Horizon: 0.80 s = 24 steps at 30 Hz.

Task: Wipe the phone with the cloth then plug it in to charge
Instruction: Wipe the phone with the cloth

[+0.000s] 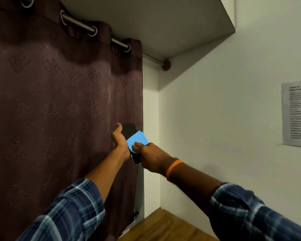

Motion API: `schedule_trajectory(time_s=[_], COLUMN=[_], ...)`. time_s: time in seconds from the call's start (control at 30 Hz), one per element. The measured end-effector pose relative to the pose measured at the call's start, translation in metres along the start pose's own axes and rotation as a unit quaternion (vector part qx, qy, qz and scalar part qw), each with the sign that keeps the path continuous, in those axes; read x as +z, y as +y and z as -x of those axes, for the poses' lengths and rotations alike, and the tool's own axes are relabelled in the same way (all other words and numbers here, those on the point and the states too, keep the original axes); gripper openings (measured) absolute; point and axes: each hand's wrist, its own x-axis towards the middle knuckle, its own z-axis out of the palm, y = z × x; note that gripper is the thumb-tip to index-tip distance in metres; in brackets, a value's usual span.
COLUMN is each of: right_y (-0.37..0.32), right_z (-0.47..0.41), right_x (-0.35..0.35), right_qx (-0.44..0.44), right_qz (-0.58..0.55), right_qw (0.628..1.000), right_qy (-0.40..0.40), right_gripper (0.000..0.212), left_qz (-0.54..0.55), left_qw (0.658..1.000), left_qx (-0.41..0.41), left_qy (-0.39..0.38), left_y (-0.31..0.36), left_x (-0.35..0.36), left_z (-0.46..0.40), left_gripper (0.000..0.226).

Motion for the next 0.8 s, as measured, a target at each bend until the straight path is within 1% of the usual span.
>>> schedule_trajectory(time_s=[0.07,0.13,0.3,0.37,0.43,0.63,0.73,0.8], right_y=[0.004,0.007,0.022,0.027,0.035,0.066,0.072,0.066], right_z=[0.01,0.021,0.049,0.056,0.06,0.058,0.053,0.044], right_x=[0.0,0.003,0.021,0.026,0.026,0.004,-0.011,-0.017], right_qx=[-0.002,-0.001,0.026,0.025,0.031,0.1,0.146,0.146], right_qz=[0.007,0.006,0.014,0.01,-0.001,-0.041,-0.113,-0.151], right_qw=[1.0,1.0,0.998,0.999,0.999,0.989,0.964,0.945], right_qy=[-0.004,-0.013,-0.053,-0.044,-0.011,0.097,0.19,0.252], right_gripper=[0.056,0.055,0.053,0.051,0.048,0.047,0.057,0.06], left_qz=[0.042,0.06,0.073,0.085,0.08,0.067,0.042,0.023], left_qw=[0.999,0.998,0.996,0.995,0.995,0.997,0.998,0.998], left_qx=[0.007,0.012,-0.009,-0.003,0.003,0.002,-0.023,-0.033], left_qy=[-0.02,-0.026,-0.058,-0.051,-0.052,-0.046,-0.046,-0.053], left_y=[0.001,0.001,-0.001,-0.001,0.002,0.006,-0.003,-0.015], left_x=[0.0,0.002,0.009,0.017,0.026,0.019,0.008,0.003], left_z=[-0.004,-0.009,-0.006,-0.003,-0.001,0.002,0.006,0.014], left_gripper=[0.076,0.079,0.079,0.078,0.078,0.08,0.085,0.084])
